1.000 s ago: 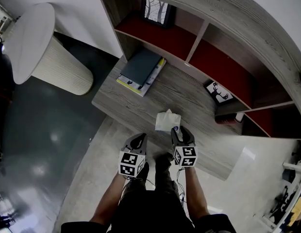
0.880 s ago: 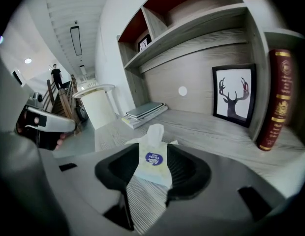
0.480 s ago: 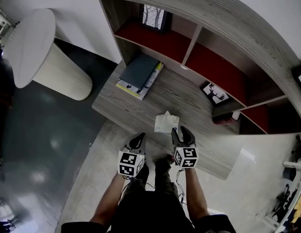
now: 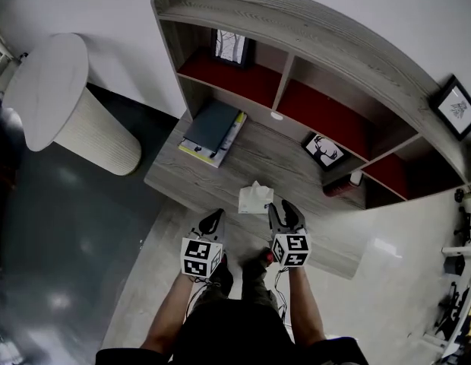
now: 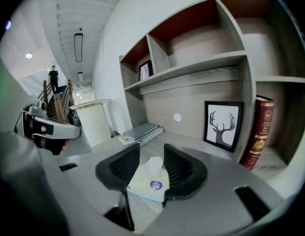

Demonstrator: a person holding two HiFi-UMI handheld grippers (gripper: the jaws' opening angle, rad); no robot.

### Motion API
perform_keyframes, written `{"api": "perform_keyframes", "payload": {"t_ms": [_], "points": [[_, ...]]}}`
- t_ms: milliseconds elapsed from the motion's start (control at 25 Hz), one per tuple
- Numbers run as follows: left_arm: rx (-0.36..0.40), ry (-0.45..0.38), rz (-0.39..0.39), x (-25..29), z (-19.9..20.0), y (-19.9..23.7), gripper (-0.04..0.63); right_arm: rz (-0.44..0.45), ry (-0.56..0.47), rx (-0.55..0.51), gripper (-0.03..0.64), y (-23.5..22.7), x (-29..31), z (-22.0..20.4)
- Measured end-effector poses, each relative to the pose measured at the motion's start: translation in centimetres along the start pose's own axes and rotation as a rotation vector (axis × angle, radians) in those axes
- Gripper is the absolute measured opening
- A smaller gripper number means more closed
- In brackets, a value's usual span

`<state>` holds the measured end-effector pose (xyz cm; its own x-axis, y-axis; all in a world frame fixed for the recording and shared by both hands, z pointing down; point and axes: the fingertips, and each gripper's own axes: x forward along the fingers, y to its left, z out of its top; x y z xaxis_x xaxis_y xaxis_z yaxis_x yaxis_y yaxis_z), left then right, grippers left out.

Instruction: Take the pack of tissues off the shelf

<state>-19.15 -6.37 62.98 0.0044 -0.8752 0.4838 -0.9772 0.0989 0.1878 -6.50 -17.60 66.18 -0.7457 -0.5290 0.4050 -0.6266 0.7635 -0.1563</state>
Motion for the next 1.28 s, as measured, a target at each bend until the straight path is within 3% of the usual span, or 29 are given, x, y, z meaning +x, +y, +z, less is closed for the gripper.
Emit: {"api": "perform_keyframes", "payload": {"t_ms": [640,1280], "points": [[0.09,-0.163,-0.087,-4.7,7.1,-0.9,0.006,-0.096,-0.227,-0.055,0.045,3.1,-7.2,8.5],[0.157,-0.244,-0.124,-9.5,8.9,-0.5,0.006,-0.169,-0.324,-0.102,0.032,6.3,-13.7,10.8]]}}
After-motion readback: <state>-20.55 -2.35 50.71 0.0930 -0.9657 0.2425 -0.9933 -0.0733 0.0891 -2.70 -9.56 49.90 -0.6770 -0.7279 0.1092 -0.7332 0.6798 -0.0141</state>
